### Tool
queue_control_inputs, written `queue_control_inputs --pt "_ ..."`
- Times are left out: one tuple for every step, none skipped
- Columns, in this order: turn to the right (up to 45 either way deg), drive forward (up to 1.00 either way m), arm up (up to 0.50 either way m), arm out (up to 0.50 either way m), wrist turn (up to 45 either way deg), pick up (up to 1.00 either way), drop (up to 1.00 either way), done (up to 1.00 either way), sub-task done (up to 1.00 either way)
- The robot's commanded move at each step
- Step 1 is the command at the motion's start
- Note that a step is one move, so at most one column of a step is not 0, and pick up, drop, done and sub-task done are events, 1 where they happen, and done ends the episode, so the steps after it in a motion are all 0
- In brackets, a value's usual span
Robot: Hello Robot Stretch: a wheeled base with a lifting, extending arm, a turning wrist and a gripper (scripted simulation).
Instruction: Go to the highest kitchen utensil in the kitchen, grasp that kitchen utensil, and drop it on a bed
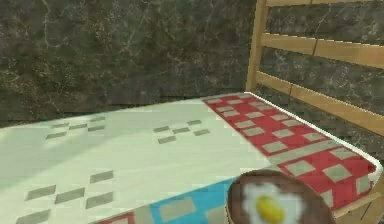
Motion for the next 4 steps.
queue_control_inputs --pt "-9.0 0.00 0.00 0.00 0.0 0.00 0.00 0.00 0.00" --pt "45.0 0.00 0.00 0.00 0.0 0.00 0.00 0.00 0.00" --pt "45.0 0.00 0.00 0.00 0.0 0.00 0.00 0.00 0.00" --pt "45.0 0.00 0.00 0.00 0.0 0.00 0.00 0.00 0.00"
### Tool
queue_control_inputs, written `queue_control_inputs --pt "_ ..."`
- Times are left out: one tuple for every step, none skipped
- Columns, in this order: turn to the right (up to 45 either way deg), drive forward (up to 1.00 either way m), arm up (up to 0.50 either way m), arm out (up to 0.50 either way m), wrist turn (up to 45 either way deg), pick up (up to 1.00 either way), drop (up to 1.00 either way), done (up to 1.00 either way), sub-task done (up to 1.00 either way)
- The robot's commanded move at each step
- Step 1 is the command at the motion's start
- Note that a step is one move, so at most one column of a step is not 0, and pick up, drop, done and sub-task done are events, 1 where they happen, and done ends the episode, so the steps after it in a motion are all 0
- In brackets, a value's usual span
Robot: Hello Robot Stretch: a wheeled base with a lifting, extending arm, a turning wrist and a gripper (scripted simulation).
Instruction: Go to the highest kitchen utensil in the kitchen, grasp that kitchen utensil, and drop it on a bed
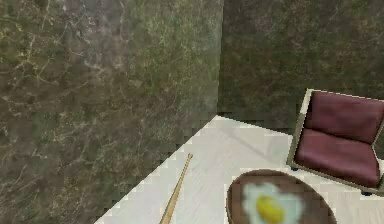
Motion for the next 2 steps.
queue_control_inputs --pt "21.0 0.00 0.00 0.00 0.0 0.00 0.00 0.00 0.00" --pt "-45.0 0.00 0.00 0.00 0.0 0.00 0.00 0.00 0.00"
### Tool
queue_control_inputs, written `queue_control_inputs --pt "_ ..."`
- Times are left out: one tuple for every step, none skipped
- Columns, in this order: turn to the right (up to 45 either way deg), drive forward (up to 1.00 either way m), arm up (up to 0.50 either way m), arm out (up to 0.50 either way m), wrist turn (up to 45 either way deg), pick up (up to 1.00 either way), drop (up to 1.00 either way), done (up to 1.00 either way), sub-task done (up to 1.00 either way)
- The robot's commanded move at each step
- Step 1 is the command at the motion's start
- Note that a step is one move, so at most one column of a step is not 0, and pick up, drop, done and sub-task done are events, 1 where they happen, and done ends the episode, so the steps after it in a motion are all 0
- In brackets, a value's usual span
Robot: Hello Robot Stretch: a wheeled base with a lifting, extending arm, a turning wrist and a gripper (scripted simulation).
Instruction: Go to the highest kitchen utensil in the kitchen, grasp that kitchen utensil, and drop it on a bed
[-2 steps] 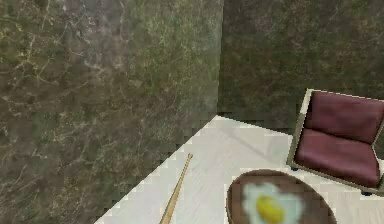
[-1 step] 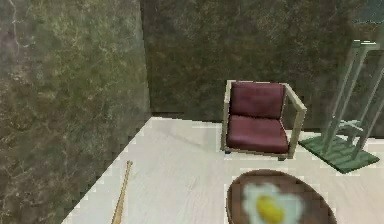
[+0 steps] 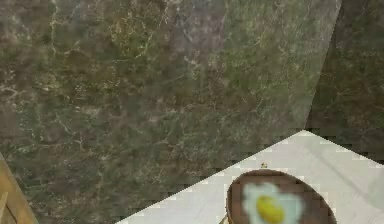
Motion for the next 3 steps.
queue_control_inputs --pt "-45.0 0.00 0.00 0.00 0.0 0.00 0.00 0.00 0.00" --pt "-45.0 0.00 0.00 0.00 0.0 0.00 0.00 0.00 0.00" --pt "-33.0 0.00 0.00 0.00 0.0 0.00 0.00 0.00 0.00"
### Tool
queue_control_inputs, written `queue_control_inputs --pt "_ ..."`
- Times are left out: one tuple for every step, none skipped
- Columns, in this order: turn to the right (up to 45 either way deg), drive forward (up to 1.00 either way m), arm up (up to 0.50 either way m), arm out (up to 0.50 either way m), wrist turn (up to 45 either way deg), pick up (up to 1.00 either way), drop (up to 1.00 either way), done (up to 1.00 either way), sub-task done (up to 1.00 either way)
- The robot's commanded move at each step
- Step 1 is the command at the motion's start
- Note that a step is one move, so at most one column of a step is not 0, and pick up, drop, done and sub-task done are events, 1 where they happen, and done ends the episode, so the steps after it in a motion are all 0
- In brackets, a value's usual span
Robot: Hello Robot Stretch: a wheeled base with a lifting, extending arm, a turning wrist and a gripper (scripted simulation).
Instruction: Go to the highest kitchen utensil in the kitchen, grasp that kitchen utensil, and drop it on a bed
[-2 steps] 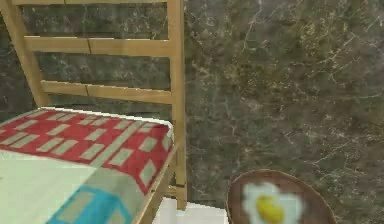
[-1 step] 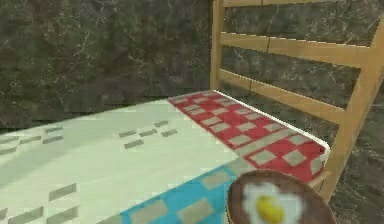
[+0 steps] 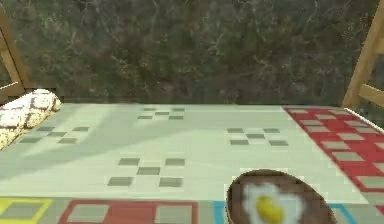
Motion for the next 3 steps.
queue_control_inputs --pt "-45.0 0.00 0.00 0.00 0.0 0.00 0.00 0.00 0.00" --pt "-45.0 0.00 0.00 0.00 0.0 0.00 0.00 0.00 0.00" --pt "-45.0 0.00 0.00 0.00 0.0 0.00 0.00 0.00 0.00"
